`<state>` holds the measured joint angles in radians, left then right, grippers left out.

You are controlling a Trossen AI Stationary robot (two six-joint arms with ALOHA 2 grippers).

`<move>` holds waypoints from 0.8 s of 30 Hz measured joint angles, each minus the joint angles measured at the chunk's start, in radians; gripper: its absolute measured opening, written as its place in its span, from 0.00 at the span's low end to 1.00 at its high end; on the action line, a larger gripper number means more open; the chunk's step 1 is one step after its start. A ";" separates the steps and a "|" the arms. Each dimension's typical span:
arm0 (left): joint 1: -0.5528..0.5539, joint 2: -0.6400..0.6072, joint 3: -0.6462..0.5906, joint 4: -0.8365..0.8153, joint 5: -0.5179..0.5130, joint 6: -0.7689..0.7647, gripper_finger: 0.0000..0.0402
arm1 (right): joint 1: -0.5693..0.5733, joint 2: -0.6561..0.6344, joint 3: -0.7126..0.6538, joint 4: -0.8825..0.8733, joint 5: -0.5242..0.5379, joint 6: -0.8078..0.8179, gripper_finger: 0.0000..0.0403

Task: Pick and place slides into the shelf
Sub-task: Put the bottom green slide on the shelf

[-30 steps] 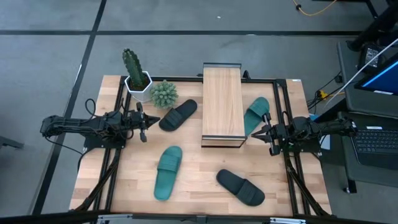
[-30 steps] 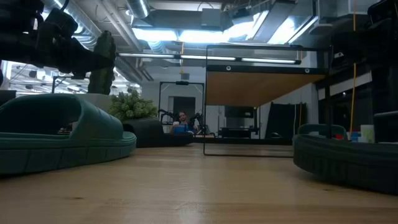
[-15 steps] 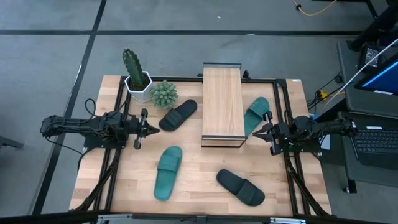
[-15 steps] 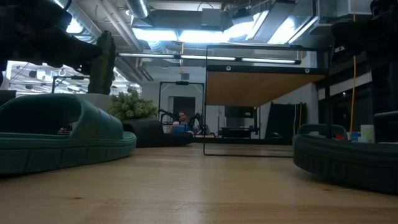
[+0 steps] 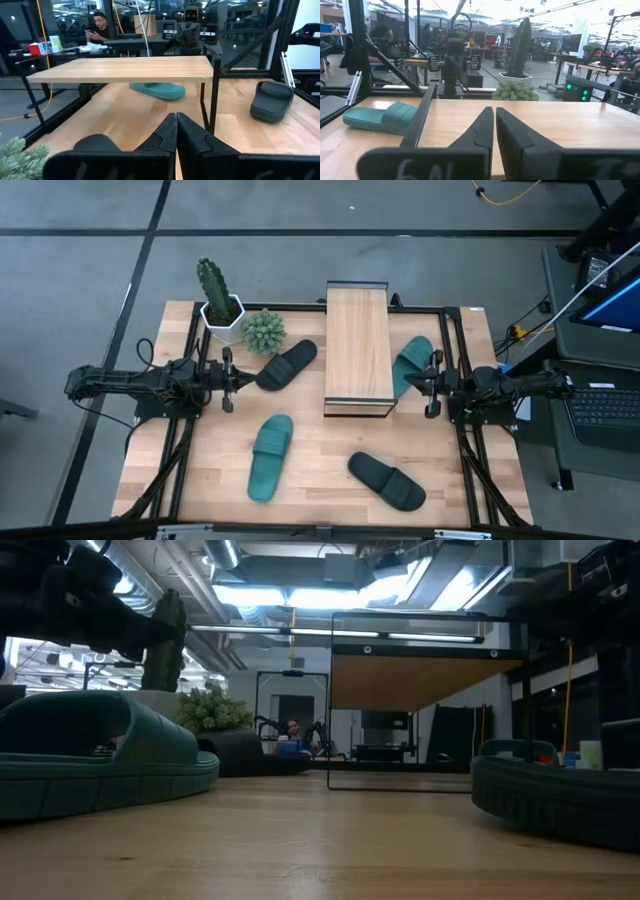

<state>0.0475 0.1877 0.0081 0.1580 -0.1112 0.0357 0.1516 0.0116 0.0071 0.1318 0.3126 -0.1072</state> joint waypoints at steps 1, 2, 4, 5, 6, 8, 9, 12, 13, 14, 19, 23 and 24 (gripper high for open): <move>0.000 0.000 0.000 0.000 0.000 0.000 0.00 | 0.000 0.000 0.000 0.000 0.000 0.000 0.06; 0.000 0.000 0.000 0.000 0.003 0.000 0.00 | 0.000 0.000 0.000 0.000 0.000 0.000 0.06; 0.000 0.000 0.000 0.002 0.028 0.001 0.00 | 0.000 0.000 0.000 0.000 0.000 -0.001 0.06; 0.000 0.000 0.000 0.009 0.042 0.001 0.00 | 0.000 0.000 0.000 0.000 0.000 -0.001 0.06; 0.000 0.000 0.000 0.019 0.053 0.001 0.00 | 0.000 0.000 0.000 -0.001 0.000 -0.001 0.06; 0.000 0.000 0.000 0.045 0.061 0.001 0.00 | 0.000 0.000 0.000 -0.002 0.000 -0.001 0.06; 0.000 0.000 0.000 0.055 0.061 0.005 0.00 | 0.000 0.000 0.000 -0.003 0.000 -0.001 0.06; 0.000 0.000 0.000 0.081 0.061 0.051 0.00 | 0.000 0.000 0.001 -0.004 0.001 -0.004 0.06; 0.000 0.000 0.000 0.084 0.061 0.068 0.00 | 0.000 0.001 0.005 -0.007 0.001 -0.004 0.06; 0.000 0.000 0.000 0.085 0.061 0.083 0.00 | 0.000 0.001 0.011 -0.007 0.001 -0.003 0.06; 0.000 0.000 0.000 0.083 0.071 0.105 0.00 | 0.000 0.008 0.046 -0.003 0.014 0.000 0.06; -0.001 0.000 0.000 0.077 0.077 0.106 0.00 | 0.000 0.039 0.090 -0.058 0.128 0.002 0.06; -0.001 0.000 0.000 0.077 0.077 0.106 0.00 | 0.000 0.048 0.102 -0.090 0.178 0.012 0.06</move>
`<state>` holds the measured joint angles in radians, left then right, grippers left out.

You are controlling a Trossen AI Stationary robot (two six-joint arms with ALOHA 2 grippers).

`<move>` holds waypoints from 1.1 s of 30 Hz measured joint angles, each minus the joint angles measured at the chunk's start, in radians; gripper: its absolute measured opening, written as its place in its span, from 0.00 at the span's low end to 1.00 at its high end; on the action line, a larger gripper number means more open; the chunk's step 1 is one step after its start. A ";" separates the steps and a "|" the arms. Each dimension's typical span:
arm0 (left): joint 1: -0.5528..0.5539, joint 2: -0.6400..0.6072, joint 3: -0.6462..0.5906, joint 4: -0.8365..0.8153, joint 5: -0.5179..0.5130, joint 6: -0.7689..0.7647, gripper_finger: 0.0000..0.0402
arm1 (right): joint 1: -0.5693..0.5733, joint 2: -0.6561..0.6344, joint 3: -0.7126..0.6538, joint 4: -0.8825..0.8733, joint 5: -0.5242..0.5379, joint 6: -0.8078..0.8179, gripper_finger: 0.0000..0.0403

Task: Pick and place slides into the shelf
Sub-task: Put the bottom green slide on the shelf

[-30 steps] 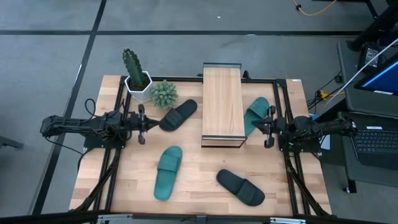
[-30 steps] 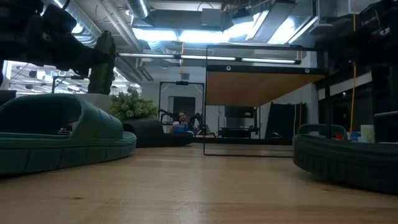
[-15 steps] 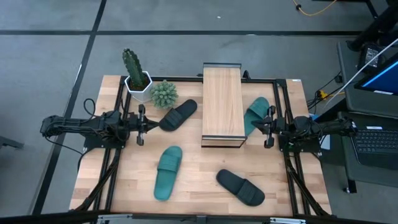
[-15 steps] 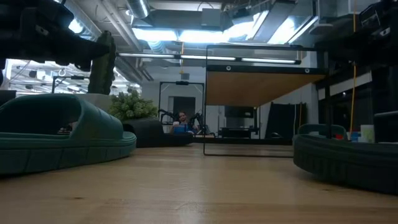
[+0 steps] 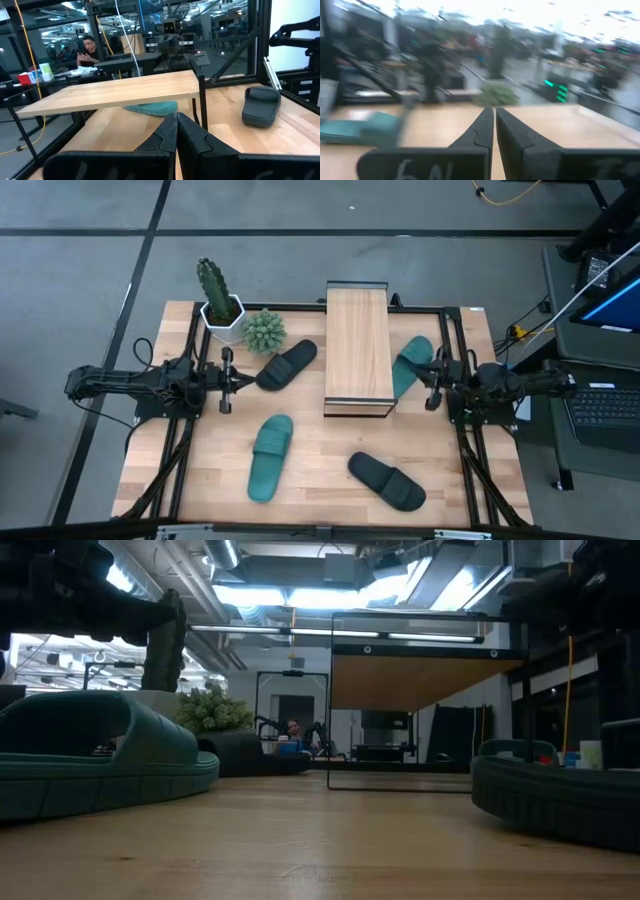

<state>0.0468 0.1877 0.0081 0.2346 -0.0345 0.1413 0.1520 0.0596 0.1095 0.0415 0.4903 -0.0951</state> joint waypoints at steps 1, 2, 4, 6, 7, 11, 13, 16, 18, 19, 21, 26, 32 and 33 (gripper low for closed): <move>0.000 0.000 0.000 -0.001 0.000 0.000 0.00 | 0.000 0.008 0.012 -0.028 0.053 0.019 0.06; 0.000 0.000 0.000 -0.002 0.000 -0.001 0.00 | 0.000 0.015 0.025 -0.055 0.103 0.042 0.06; 0.000 0.000 0.000 -0.007 0.000 -0.006 0.00 | -0.001 0.025 0.056 -0.106 0.168 0.080 0.06; 0.000 0.000 0.000 -0.013 0.000 -0.016 0.00 | -0.001 0.032 0.084 -0.154 0.178 0.093 0.06; 0.000 0.000 0.000 -0.014 -0.002 -0.024 0.00 | -0.001 0.033 0.097 -0.178 0.178 0.093 0.06; 0.000 0.000 0.000 -0.013 -0.034 -0.050 0.00 | -0.001 0.033 0.138 -0.250 0.205 0.095 0.06; 0.000 0.000 0.000 -0.013 -0.064 -0.070 0.00 | -0.001 0.033 0.142 -0.271 0.242 0.095 0.06; 0.001 0.000 0.000 -0.013 -0.092 -0.085 0.00 | -0.001 0.033 0.142 -0.285 0.279 0.098 0.06; 0.001 0.000 0.000 -0.012 -0.094 -0.085 0.00 | -0.001 0.033 0.142 -0.307 0.281 0.132 0.06; 0.001 0.000 0.000 -0.008 -0.094 -0.085 0.00 | -0.001 0.033 0.142 -0.323 0.280 0.152 0.06; 0.001 0.000 0.000 -0.006 -0.093 -0.086 0.00 | -0.001 0.033 0.142 -0.355 0.279 0.195 0.06; 0.001 0.000 0.000 0.003 -0.072 -0.086 0.00 | -0.001 0.046 0.142 -0.410 0.276 0.276 0.06; 0.001 0.000 0.000 0.005 -0.072 -0.082 0.00 | -0.001 0.080 0.142 -0.405 0.276 0.345 0.06; 0.001 0.000 0.000 0.005 -0.072 -0.083 0.00 | -0.001 0.082 0.142 -0.406 0.275 0.352 0.06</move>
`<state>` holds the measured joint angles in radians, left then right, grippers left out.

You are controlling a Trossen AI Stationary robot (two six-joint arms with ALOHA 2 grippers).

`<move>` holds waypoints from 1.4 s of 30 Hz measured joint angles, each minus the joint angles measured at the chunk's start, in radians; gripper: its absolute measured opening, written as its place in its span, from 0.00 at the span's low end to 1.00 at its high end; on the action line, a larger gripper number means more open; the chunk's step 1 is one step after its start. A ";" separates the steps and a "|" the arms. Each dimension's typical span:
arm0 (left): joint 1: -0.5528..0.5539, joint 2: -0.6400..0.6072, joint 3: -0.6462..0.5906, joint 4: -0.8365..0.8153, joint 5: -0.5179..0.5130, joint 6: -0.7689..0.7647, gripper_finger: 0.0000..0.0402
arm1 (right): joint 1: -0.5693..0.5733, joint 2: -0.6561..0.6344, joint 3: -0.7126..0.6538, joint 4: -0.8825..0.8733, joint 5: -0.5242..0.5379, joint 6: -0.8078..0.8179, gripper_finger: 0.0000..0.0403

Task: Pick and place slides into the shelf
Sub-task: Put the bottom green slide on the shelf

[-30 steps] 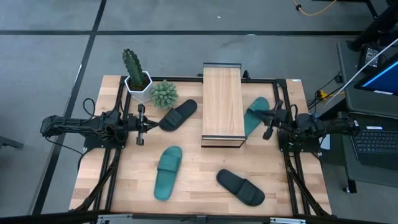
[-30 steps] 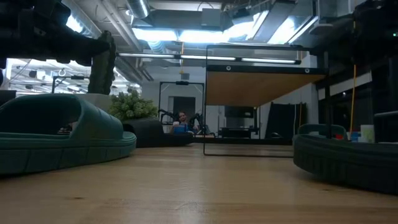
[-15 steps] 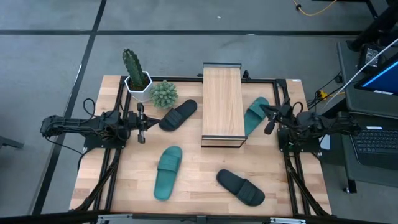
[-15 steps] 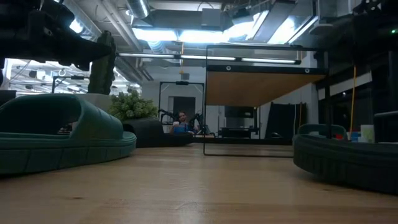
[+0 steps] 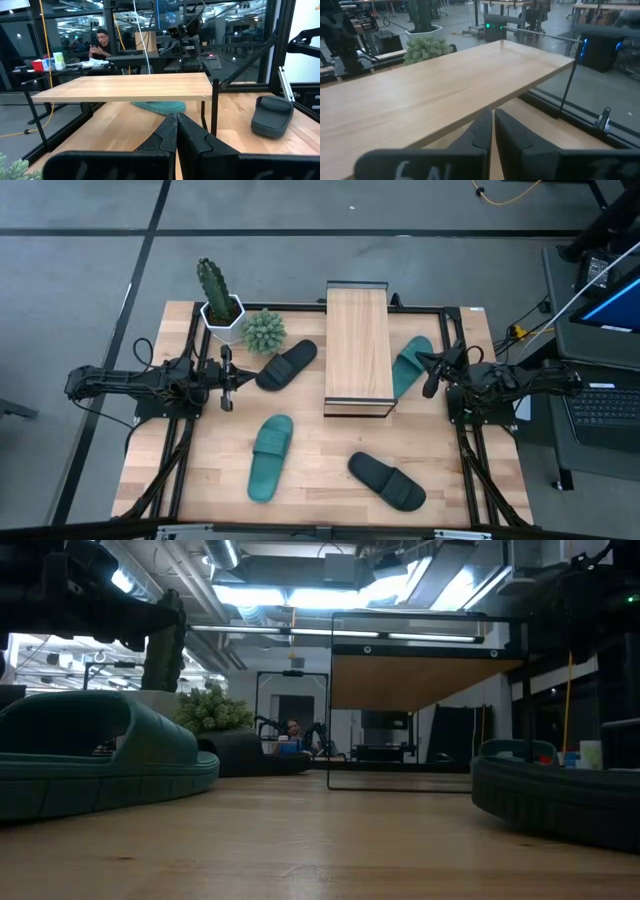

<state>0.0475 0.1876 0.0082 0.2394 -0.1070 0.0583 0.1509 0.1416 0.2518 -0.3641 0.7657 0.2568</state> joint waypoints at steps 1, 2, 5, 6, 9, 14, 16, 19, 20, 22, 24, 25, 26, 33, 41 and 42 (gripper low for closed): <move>0.000 0.000 0.000 0.000 0.000 -0.001 0.00 | 0.000 0.001 0.000 0.001 0.000 0.003 0.06; 0.000 0.000 0.000 0.000 0.000 -0.003 0.00 | 0.000 0.001 0.000 0.002 0.000 0.004 0.06; 0.000 0.000 0.000 0.000 0.000 -0.003 0.00 | 0.000 0.001 0.000 0.021 0.000 0.001 0.06; 0.000 0.000 0.000 -0.001 0.000 -0.003 0.00 | 0.000 0.001 0.000 0.034 0.000 -0.003 0.06; 0.000 0.000 0.000 -0.011 0.001 -0.003 0.00 | 0.000 0.001 0.000 0.068 0.000 -0.043 0.06; 0.000 0.000 0.005 -0.032 0.000 -0.004 0.00 | 0.000 0.001 0.000 0.075 0.001 -0.081 0.06; 0.000 0.001 0.024 -0.045 0.001 -0.020 0.00 | 0.000 0.001 0.000 0.075 0.001 -0.083 0.06; -0.003 0.010 0.065 -0.108 0.001 -0.066 0.00 | 0.000 0.001 0.000 0.077 0.001 -0.089 0.06; -0.006 0.015 0.077 -0.145 0.001 -0.074 0.00 | 0.000 0.001 0.000 0.081 0.001 -0.103 0.06; -0.015 0.027 0.111 -0.206 0.001 -0.075 0.00 | 0.000 0.001 0.000 0.092 0.001 -0.109 0.06; -0.025 0.037 0.149 -0.236 0.001 -0.075 0.00 | 0.000 0.001 0.000 0.097 0.001 -0.108 0.06; -0.031 0.044 0.167 -0.253 0.001 -0.075 0.00 | 0.000 0.001 0.000 0.102 0.001 -0.108 0.06; -0.037 0.051 0.185 -0.275 0.001 -0.075 0.00 | 0.000 0.001 0.000 0.108 0.001 -0.108 0.06; -0.091 0.150 0.321 -0.415 -0.005 -0.077 0.00 | 0.000 0.001 0.000 0.114 0.001 -0.139 0.06; -0.165 0.338 0.438 -0.469 -0.070 -0.090 0.00 | 0.000 0.001 0.000 0.114 0.002 -0.159 0.06; -0.177 0.362 0.447 -0.470 -0.084 -0.098 0.00 | 0.000 0.001 0.000 0.114 0.002 -0.158 0.06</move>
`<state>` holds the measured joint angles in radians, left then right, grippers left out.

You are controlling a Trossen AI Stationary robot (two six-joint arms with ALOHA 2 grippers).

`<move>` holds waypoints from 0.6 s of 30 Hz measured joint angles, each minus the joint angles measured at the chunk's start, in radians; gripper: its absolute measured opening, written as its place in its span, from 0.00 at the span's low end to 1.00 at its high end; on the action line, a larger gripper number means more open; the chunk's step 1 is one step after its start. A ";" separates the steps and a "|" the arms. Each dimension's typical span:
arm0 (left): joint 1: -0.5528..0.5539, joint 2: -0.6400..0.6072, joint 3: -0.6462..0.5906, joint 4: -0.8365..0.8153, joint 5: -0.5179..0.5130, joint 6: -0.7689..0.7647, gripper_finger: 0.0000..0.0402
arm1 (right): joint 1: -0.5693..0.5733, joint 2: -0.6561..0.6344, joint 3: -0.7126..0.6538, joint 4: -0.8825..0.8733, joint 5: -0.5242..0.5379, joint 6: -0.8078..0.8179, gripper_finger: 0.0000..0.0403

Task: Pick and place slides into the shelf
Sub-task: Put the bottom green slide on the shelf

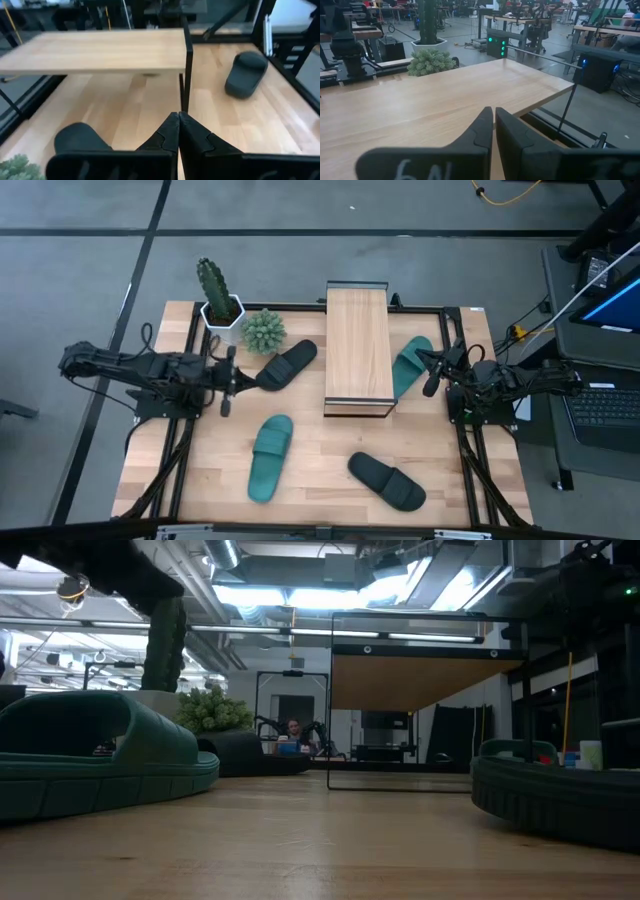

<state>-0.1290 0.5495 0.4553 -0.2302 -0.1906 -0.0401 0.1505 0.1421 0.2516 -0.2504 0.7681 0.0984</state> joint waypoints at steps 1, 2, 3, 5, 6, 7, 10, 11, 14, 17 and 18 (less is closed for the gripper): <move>-0.012 0.025 0.007 -0.003 -0.015 -0.008 0.00 | 0.000 0.000 0.000 0.000 0.000 0.001 0.06; -0.023 0.048 0.014 -0.006 -0.031 -0.011 0.00 | 0.000 0.000 0.000 0.000 0.000 0.001 0.06; -0.034 0.070 0.021 -0.009 -0.044 -0.012 0.00 | 0.000 0.000 0.000 0.000 0.000 0.001 0.06; -0.057 0.110 0.037 -0.013 -0.065 -0.013 0.00 | 0.000 0.000 0.000 0.000 0.000 0.001 0.06; -0.068 0.128 0.045 -0.014 -0.074 -0.018 0.00 | 0.000 0.000 0.000 0.000 0.000 0.001 0.06; -0.079 0.144 0.056 -0.019 -0.083 -0.030 0.00 | 0.000 0.000 0.000 0.000 0.000 0.001 0.06; -0.111 0.184 0.089 -0.028 -0.107 -0.064 0.00 | 0.000 0.000 0.000 0.000 -0.001 0.001 0.06; -0.122 0.197 0.101 -0.031 -0.118 -0.071 0.00 | 0.000 0.000 0.000 0.000 -0.001 0.001 0.06; -0.156 0.230 0.138 -0.058 -0.150 -0.100 0.00 | 0.000 0.000 0.000 0.000 -0.001 0.003 0.06; -0.190 0.269 0.183 -0.103 -0.173 -0.136 0.00 | 0.000 0.000 0.000 0.000 -0.001 0.003 0.06; -0.203 0.283 0.198 -0.119 -0.183 -0.142 0.00 | 0.000 0.000 0.000 -0.001 -0.001 0.003 0.06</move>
<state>-0.3317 0.8322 0.6530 -0.3493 -0.3741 -0.1826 0.1505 0.1421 0.2516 -0.2512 0.7670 0.1013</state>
